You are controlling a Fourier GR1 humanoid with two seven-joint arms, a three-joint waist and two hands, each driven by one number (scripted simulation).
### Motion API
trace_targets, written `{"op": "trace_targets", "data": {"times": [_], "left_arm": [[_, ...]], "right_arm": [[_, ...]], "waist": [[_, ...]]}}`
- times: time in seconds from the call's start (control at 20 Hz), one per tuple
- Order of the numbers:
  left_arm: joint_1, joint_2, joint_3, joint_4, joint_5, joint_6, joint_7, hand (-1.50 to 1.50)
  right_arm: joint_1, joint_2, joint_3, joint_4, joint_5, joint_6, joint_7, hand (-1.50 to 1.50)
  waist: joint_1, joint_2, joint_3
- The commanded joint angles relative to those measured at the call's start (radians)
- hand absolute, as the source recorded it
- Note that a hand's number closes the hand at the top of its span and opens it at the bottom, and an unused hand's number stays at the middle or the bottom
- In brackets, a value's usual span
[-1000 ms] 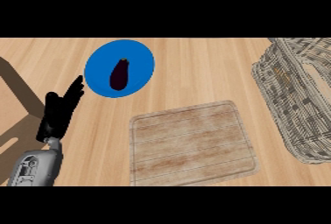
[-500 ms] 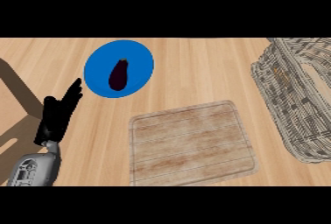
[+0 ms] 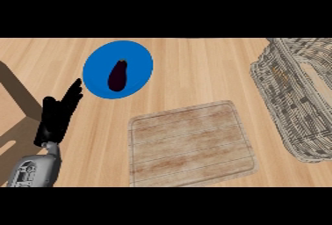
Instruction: Pick the croissant from the cutting board and place it in the basket
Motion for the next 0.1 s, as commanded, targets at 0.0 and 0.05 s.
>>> {"op": "trace_targets", "data": {"times": [0.0, 0.05], "left_arm": [[-0.001, -0.015, -0.002, 0.044, -0.013, 0.016, -0.039, 0.0], [-0.029, -0.009, -0.002, -0.008, -0.011, 0.021, 0.034, 0.0]], "right_arm": [[0.147, -0.057, -0.119, 0.078, -0.081, 0.057, -0.132, -1.5], [0.152, -0.108, -0.162, 0.089, -0.113, 0.092, -0.129, -1.5]], "waist": [[-0.012, 0.001, 0.001], [-0.013, -0.001, 0.001]]}}
